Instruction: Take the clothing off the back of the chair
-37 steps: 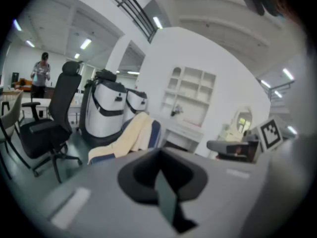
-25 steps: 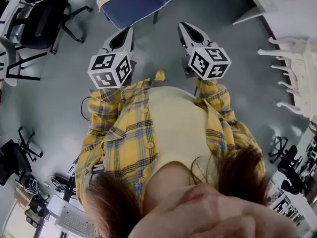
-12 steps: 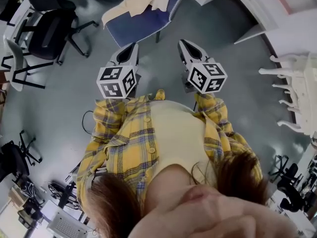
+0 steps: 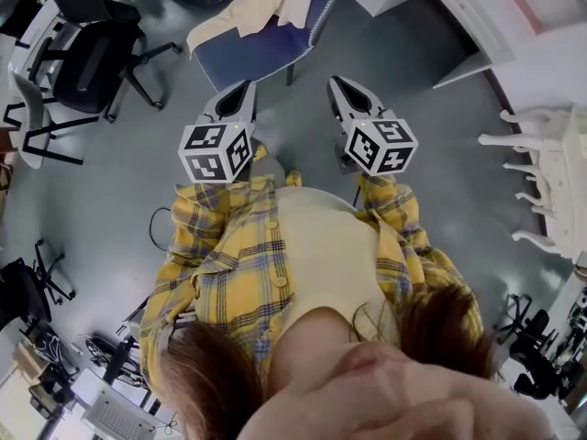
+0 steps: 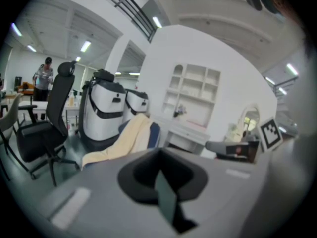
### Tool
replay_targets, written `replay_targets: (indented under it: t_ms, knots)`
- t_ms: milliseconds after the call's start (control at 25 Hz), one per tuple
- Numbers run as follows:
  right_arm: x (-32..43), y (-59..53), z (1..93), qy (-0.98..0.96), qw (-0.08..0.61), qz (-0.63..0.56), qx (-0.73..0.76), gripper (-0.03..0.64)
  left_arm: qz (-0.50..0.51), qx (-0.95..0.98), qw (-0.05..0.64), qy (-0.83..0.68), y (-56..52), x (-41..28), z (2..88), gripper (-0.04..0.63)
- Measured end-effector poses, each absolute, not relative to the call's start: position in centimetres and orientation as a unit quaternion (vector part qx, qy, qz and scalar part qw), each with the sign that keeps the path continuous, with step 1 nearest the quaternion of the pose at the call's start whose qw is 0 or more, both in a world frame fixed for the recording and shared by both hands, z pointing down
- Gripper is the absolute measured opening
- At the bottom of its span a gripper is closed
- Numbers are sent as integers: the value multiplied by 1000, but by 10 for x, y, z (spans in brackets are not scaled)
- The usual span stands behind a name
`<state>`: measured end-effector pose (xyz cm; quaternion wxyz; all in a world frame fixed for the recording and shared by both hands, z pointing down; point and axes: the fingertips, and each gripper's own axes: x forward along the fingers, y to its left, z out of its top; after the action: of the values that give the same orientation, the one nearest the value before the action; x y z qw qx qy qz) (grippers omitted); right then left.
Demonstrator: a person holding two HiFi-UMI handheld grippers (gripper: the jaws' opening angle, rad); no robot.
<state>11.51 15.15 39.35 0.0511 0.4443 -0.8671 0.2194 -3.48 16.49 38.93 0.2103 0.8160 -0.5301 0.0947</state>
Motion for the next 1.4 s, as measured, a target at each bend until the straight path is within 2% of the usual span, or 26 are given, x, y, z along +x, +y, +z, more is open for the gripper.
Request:
replay_targets:
  t_ms: [640,1400]
  knots:
    - [113,110,405,-859,65,229,453,14,100,826,216,-511,110,-35,397,5]
    - [61,-4,411,-848,98,232,466,14,100,833,242,-488,-4,-89,410,5]
